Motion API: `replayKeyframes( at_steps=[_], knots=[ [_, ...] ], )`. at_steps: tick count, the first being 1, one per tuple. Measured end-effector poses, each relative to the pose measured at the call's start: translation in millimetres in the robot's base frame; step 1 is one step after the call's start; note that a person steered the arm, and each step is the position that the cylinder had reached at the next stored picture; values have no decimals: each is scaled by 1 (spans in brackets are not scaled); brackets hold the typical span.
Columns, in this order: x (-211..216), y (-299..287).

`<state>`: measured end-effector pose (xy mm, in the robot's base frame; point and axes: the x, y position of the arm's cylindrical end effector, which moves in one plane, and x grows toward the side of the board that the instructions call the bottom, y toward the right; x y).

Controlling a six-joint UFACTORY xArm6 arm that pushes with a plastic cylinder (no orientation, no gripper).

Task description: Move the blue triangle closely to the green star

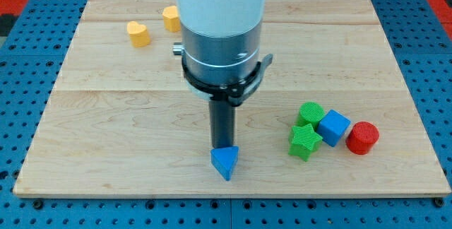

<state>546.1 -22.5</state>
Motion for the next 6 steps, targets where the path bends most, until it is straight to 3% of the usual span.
replayKeyframes(
  at_steps=[1, 3, 6],
  knots=[
    [4, -39],
    [45, 14],
    [22, 70]
  ],
)
